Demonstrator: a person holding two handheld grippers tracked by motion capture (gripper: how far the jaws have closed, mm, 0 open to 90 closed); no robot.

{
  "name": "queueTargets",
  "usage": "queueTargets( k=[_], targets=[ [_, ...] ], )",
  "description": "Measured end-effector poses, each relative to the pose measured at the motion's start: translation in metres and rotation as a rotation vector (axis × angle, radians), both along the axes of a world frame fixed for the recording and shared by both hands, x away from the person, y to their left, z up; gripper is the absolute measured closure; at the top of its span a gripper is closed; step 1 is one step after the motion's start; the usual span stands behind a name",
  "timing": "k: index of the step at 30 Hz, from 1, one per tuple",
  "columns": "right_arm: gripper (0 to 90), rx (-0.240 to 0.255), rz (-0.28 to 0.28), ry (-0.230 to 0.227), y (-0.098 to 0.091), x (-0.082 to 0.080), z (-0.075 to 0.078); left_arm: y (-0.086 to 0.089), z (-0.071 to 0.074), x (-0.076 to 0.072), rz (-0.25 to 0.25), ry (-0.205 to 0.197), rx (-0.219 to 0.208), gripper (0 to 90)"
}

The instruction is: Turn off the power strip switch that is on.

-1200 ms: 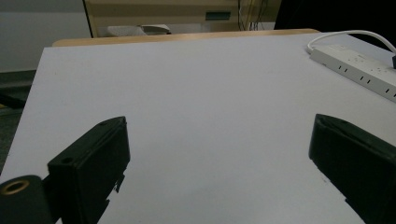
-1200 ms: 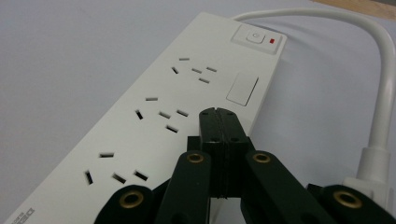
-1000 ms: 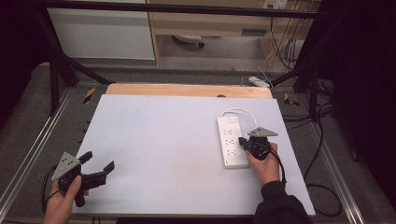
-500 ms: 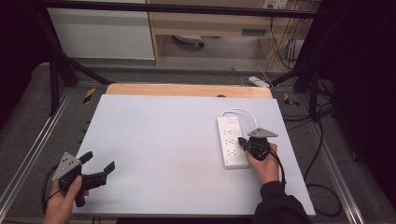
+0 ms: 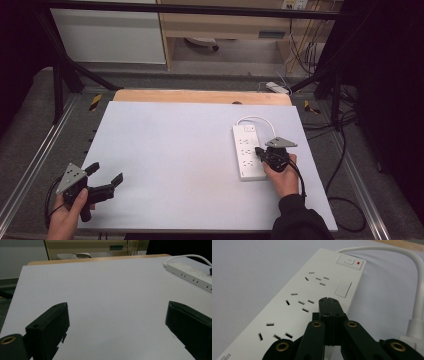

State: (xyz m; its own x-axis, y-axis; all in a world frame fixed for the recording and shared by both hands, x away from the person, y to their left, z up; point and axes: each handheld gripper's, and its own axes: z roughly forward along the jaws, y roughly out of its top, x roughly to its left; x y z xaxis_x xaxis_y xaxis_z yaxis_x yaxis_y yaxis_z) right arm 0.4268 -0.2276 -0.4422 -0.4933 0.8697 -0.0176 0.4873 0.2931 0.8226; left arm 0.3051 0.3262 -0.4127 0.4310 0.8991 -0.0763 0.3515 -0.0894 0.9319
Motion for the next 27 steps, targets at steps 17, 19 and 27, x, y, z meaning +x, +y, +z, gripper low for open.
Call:
queueTargets(
  k=[17,19,27],
  targets=[
    [90.0,-0.01,0.004,0.001,0.0009,-0.0002,0.0005,0.0,-0.0001,0.0001,0.002,0.001,0.0,5.2],
    [90.0,-0.013,0.003,0.002,0.0015,-0.0007,0.0004,0.0,-0.0001,0.0001,0.001,0.001,0.0,5.2],
    [90.0,-0.016,0.011,0.005,0.0018,-0.0013,-0.0004,0.0001,0.0,0.0,0.0,0.002,0.0,5.2]
  ],
)
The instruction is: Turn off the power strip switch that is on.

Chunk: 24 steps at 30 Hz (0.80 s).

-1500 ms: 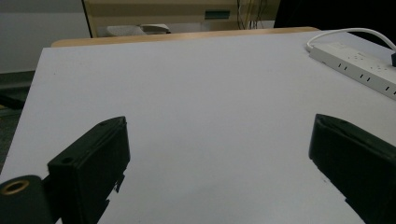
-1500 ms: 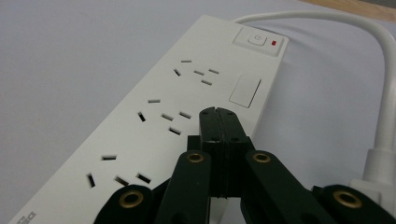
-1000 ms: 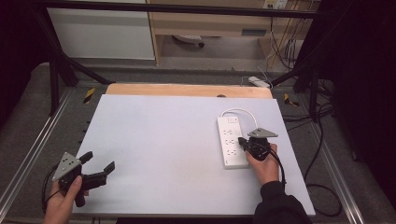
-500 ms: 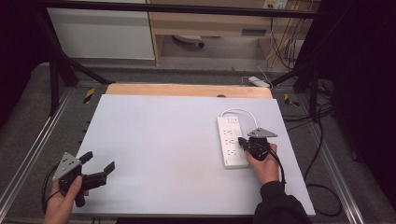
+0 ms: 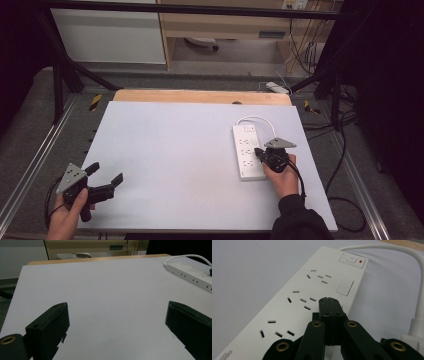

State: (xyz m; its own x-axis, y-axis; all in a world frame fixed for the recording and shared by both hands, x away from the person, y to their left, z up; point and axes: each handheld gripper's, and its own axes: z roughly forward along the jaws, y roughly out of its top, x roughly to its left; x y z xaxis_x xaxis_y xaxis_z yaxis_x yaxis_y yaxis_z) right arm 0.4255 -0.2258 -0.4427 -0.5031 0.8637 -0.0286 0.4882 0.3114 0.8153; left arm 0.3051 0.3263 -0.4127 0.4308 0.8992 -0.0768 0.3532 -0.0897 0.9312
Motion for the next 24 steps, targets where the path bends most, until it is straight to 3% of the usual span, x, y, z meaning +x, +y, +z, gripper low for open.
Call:
queueTargets(
  k=[10,24],
  targets=[
    [90.0,0.016,0.004,-0.031,0.0,0.0,0.0017,0.0005,0.0,0.0005,0.001,-0.002,-0.003,5.2],
    [90.0,0.021,-0.009,-0.037,-0.0024,-0.0002,0.0028,0.0006,0.0001,0.0003,0.001,-0.001,0.0,5.2]
  ],
)
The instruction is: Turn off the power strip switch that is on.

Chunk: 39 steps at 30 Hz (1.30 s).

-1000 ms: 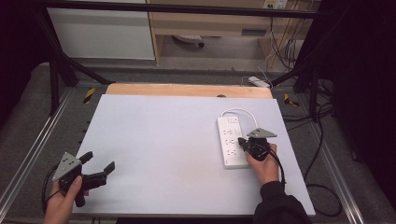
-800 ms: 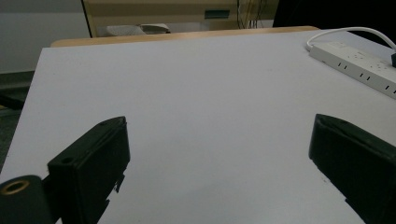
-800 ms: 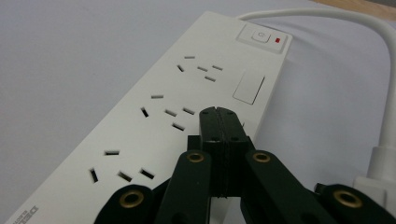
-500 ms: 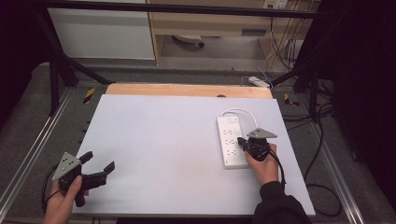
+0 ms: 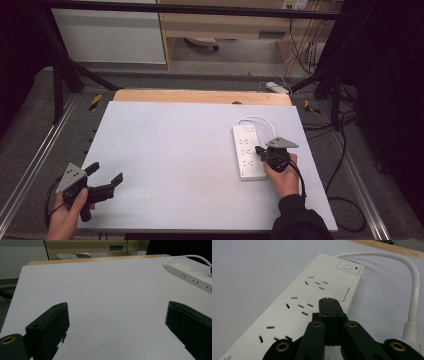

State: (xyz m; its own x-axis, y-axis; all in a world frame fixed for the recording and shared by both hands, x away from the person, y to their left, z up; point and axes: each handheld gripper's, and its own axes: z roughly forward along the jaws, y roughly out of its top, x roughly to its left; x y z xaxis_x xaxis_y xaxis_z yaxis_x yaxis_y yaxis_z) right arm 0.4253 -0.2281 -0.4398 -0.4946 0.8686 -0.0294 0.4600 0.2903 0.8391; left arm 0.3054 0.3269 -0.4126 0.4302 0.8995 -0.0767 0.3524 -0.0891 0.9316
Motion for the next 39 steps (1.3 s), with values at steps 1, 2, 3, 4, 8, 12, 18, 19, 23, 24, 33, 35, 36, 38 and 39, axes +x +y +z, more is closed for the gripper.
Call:
queueTargets(
  k=[1,2,3,4,8,12,18,19,23,24,33,35,36,38,39],
  targets=[
    [90.0,0.001,-0.002,-0.003,0.0,0.0,0.0,0.0,0.0,0.0,-0.001,0.0,-0.002,5.2],
    [90.0,-0.001,-0.001,-0.004,0.0,0.0,0.001,0.0,0.0,0.0,0.0,-0.001,-0.001,5.2],
    [90.0,0.004,-0.005,-0.005,0.0,0.0,0.001,0.0,0.0,0.0,0.0,-0.001,-0.001,5.2],
    [90.0,0.004,-0.005,-0.009,-0.001,0.0,0.001,0.0,0.0,0.0,0.0,-0.001,-0.001,5.2],
    [90.0,0.009,-0.008,-0.014,-0.003,0.0,0.002,0.0,0.0,0.0,0.0,-0.001,-0.001,5.2],
    [90.0,0.017,-0.013,-0.018,-0.003,-0.001,0.003,0.0,0.0,0.0,0.0,-0.002,-0.002,5.2],
    [90.0,0.029,-0.022,-0.025,-0.005,-0.001,0.004,0.0,0.0,0.0,0.0,-0.002,-0.001,5.2],
    [90.0,0.034,-0.027,-0.03,-0.006,-0.001,0.005,0.0,0.0,0.0,0.0,-0.003,0.0,5.2],
    [89.5,0.039,-0.029,-0.033,-0.006,-0.002,0.006,0.0,0.0,0.0,0.0,-0.003,0.0,5.1],
    [88.6,0.041,-0.03,-0.033,-0.006,-0.002,0.006,0.0,0.0,0.0,0.001,-0.004,-0.002,5.2],
    [81.0,0.061,-0.042,-0.047,-0.007,-0.003,0.009,0.0,0.0,0.0,0.001,-0.003,-0.001,5.1],
    [79.1,0.072,-0.05,-0.048,-0.007,-0.004,0.01,0.0,0.0,0.0,0.001,-0.003,-0.001,5.2],
    [78.2,0.076,-0.05,-0.053,-0.008,-0.004,0.011,0.0,0.0,0.0,0.001,-0.003,-0.001,5.1],
    [75.5,0.095,-0.056,-0.057,-0.009,-0.005,0.013,0.0,0.0,0.0,0.001,-0.003,-0.001,5.1],
    [72.5,0.102,-0.059,-0.062,-0.009,-0.006,0.014,0.0,0.0,0.0,0.001,-0.003,-0.001,5.1]
  ],
)
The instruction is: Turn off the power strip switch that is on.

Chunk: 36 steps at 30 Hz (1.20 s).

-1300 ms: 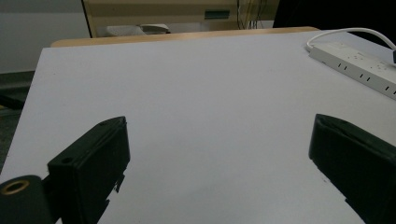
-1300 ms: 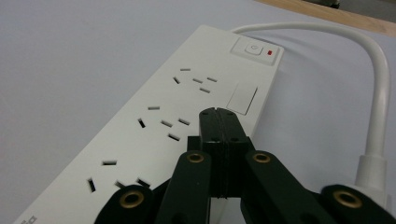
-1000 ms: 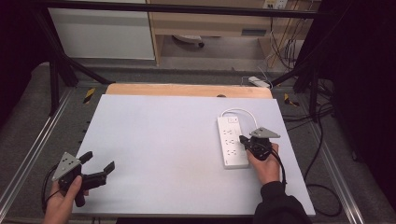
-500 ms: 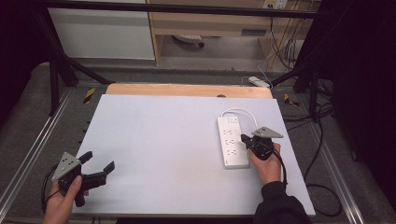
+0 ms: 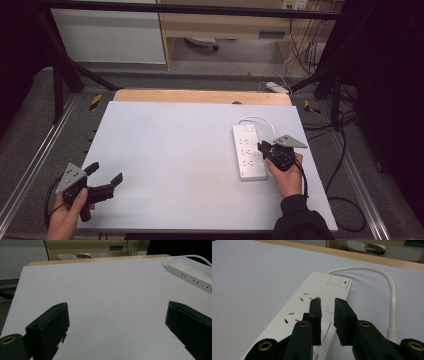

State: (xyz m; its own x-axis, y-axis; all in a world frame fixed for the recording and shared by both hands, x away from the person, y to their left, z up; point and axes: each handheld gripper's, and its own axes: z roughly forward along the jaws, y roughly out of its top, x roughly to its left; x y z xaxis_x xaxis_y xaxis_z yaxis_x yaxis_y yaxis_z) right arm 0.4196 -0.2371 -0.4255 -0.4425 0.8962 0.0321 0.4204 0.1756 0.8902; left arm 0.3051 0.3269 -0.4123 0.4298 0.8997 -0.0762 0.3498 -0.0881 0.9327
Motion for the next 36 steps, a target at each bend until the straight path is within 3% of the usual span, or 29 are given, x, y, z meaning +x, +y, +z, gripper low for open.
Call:
queueTargets(
  k=[17,29,36],
  targets=[
    [37.9,0.032,-0.049,-0.027,-0.003,-0.01,0.012,0.0,0.0,0.0,0.0,-0.001,0.0,5.1],
    [12.3,0.024,-0.076,-0.051,-0.003,-0.014,0.019,0.0,0.0,0.0,0.0,-0.001,0.0,5.1],
    [4.8,0.031,-0.086,-0.085,-0.006,-0.02,0.025,0.0,0.0,0.0,0.0,-0.002,-0.002,5.0]
  ],
)
